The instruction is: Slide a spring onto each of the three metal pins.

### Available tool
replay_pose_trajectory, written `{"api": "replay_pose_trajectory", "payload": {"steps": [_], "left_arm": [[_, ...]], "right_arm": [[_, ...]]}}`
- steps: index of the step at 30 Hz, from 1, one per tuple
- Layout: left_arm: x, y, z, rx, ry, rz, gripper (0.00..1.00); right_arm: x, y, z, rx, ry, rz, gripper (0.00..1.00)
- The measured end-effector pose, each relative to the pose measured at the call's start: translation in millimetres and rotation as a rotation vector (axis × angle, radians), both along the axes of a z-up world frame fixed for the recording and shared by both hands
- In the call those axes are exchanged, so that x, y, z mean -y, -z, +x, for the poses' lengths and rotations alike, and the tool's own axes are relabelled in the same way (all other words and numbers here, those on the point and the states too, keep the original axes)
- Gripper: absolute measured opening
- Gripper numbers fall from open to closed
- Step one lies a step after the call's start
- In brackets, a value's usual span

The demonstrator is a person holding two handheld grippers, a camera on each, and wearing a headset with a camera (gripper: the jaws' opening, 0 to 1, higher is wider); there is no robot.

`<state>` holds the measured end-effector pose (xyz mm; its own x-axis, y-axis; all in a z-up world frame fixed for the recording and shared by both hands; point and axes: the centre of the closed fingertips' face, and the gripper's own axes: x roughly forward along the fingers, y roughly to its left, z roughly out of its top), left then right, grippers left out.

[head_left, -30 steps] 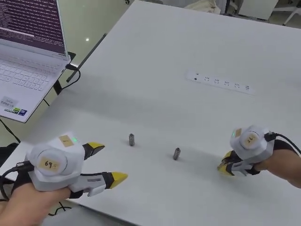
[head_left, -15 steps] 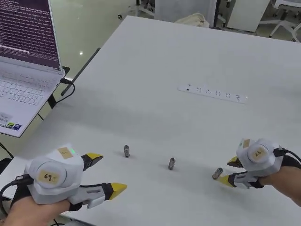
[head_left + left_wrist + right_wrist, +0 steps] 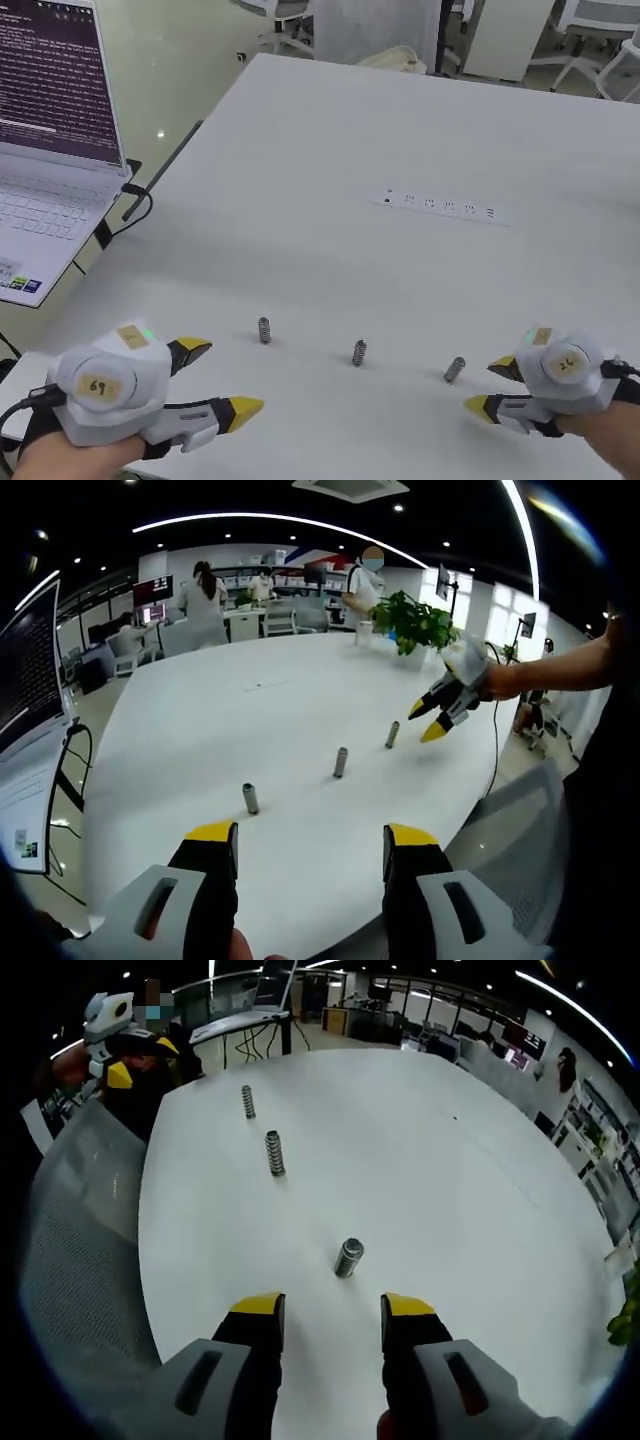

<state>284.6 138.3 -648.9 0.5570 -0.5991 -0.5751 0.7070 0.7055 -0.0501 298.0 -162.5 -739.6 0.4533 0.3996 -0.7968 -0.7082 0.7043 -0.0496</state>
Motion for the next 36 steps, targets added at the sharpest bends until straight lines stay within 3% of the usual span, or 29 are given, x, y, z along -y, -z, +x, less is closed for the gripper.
{"api": "replay_pose_trajectory", "payload": {"steps": [9,21,27,36], "left_arm": [[-4.4,-2.6,-0.8,0.01,-0.013,-0.008,0.54],[-11.5,-9.7,3.6,0.017,-0.027,-0.016,0.54],[-18.4,-12.7,5.4,0.019,-0.045,-0.025,0.56],[-32.3,-16.5,4.2,0.025,-0.086,-0.037,0.59]], "right_arm": [[-14.4,-24.9,-14.4,0.061,0.081,0.095,0.39],[-34.6,-72.9,-26.6,0.167,0.224,0.282,0.45],[-44.3,-70.2,-41.1,0.145,0.24,0.287,0.52],[-46.1,-72.9,-48.6,0.14,0.252,0.307,0.59]]}}
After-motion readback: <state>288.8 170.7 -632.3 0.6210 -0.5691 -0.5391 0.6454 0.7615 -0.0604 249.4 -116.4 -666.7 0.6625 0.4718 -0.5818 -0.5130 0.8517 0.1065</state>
